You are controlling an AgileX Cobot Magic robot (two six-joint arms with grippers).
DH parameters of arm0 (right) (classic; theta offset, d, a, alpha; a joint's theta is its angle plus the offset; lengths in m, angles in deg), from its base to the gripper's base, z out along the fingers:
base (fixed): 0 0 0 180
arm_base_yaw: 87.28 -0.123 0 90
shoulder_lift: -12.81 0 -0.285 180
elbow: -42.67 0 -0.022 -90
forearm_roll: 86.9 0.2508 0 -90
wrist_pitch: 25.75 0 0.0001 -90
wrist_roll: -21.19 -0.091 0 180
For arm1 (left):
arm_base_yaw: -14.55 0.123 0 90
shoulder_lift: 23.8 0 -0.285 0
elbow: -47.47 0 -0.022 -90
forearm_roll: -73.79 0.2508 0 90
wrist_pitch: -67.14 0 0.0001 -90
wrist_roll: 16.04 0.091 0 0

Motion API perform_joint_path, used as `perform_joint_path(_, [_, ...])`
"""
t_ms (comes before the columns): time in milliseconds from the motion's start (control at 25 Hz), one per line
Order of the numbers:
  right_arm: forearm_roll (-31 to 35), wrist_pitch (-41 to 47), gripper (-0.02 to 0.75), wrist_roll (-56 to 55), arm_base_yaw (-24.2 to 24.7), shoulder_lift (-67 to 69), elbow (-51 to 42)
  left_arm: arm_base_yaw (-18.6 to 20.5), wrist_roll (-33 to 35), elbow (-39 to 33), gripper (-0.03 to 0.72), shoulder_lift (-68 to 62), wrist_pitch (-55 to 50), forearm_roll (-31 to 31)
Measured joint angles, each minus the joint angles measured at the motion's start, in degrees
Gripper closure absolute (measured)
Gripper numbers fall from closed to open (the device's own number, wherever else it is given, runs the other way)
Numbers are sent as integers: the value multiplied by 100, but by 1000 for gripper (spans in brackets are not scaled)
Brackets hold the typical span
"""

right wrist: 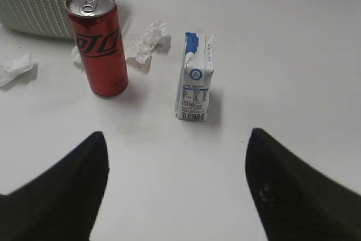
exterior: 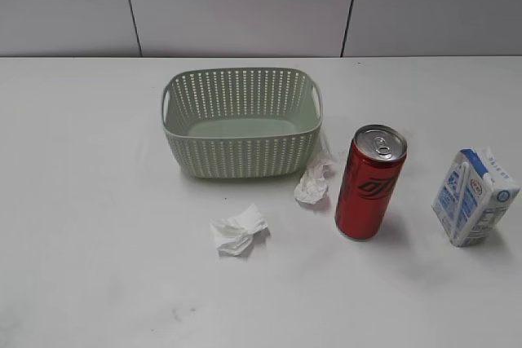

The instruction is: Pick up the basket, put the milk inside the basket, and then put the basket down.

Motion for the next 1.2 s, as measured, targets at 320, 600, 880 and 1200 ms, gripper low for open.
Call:
perform_joint_path(320, [0, 0, 147, 0, 0, 0, 0, 0, 0, 0, 449, 0, 0, 0])
perform_joint_path(600, [0, 0, 147, 1, 0, 0, 0, 0, 0, 0, 449, 0, 0, 18])
perform_joint_path(880, [0, 0, 147, -6, 0, 0, 0, 0, 0, 0, 449, 0, 0, 30])
perform_joint_path(1200, [0, 0, 147, -6, 0, 0, 0, 0, 41, 29, 114, -153, 18, 18])
